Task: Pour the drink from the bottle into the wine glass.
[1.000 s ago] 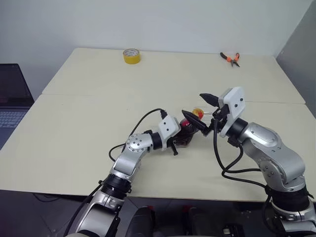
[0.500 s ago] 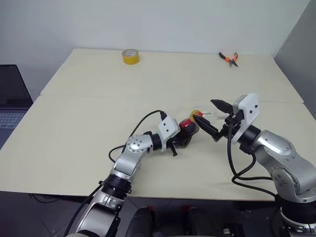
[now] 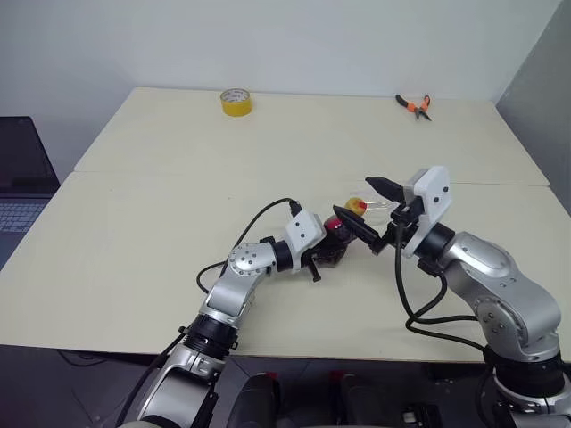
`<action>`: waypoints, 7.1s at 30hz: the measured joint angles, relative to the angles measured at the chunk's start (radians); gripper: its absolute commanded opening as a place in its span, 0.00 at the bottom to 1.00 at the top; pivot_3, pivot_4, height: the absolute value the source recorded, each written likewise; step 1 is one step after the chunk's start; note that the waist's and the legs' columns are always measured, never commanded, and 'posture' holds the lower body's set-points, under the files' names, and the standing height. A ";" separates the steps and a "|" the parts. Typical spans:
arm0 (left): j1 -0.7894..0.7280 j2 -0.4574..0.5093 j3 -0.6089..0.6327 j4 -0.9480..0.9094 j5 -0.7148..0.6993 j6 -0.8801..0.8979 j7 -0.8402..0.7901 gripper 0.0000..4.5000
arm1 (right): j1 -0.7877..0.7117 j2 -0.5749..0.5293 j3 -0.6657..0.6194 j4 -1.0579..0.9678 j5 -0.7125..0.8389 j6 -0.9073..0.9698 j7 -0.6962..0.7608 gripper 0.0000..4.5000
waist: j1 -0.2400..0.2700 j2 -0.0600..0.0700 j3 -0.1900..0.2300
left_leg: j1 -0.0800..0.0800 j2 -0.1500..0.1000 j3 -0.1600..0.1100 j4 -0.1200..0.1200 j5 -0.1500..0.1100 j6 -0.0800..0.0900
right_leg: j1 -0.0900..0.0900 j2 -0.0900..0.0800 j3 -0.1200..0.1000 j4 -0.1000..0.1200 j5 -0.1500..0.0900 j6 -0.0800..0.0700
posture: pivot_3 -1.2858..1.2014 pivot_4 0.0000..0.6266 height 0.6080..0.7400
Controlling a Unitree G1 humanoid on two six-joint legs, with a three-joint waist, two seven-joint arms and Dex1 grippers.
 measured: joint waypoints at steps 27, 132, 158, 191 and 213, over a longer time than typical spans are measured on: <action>-0.002 0.002 0.002 0.004 0.001 -0.002 0.000 0.14 | 0.121 -0.118 -0.218 -0.081 0.233 0.090 0.065 1.00 | -0.004 0.000 0.000 | 0.002 0.001 0.001 0.000 0.000 0.000 | 0.001 0.001 0.001 0.002 0.000 0.000 | 0.52 0.24 1.00; -0.005 -0.006 -0.002 0.024 0.003 -0.022 0.001 0.13 | -0.043 -0.004 -0.121 0.002 0.334 0.241 -0.125 0.55 | -0.001 0.000 0.000 | 0.001 0.000 0.001 0.000 0.000 0.000 | 0.000 0.000 0.001 0.001 0.000 0.000 | 0.52 0.24 1.00; -0.005 -0.010 0.003 0.035 0.003 -0.042 0.028 0.13 | 0.074 0.132 -0.235 0.024 0.496 0.201 -0.185 0.27 | -0.001 0.000 0.000 | 0.001 0.000 0.001 0.000 0.000 0.000 | 0.000 0.000 0.001 0.001 0.000 0.000 | 0.52 0.24 1.00; -0.012 -0.046 0.094 0.065 0.003 -0.093 0.213 0.12 | 0.491 -0.089 -0.228 0.354 -0.150 -0.309 0.085 1.00 | 0.001 0.001 -0.001 | 0.004 0.000 0.003 -0.001 0.000 0.000 | 0.002 0.001 0.004 0.000 0.000 0.001 | 0.52 0.24 1.00; -0.120 0.041 0.417 0.441 0.041 -0.237 0.683 0.12 | 0.033 0.006 0.105 0.078 -0.119 -0.187 0.145 1.00 | 0.004 -0.001 0.000 | 0.003 -0.001 0.002 0.000 0.000 0.000 | 0.001 -0.001 0.001 0.001 0.000 0.001 | 0.52 0.24 1.00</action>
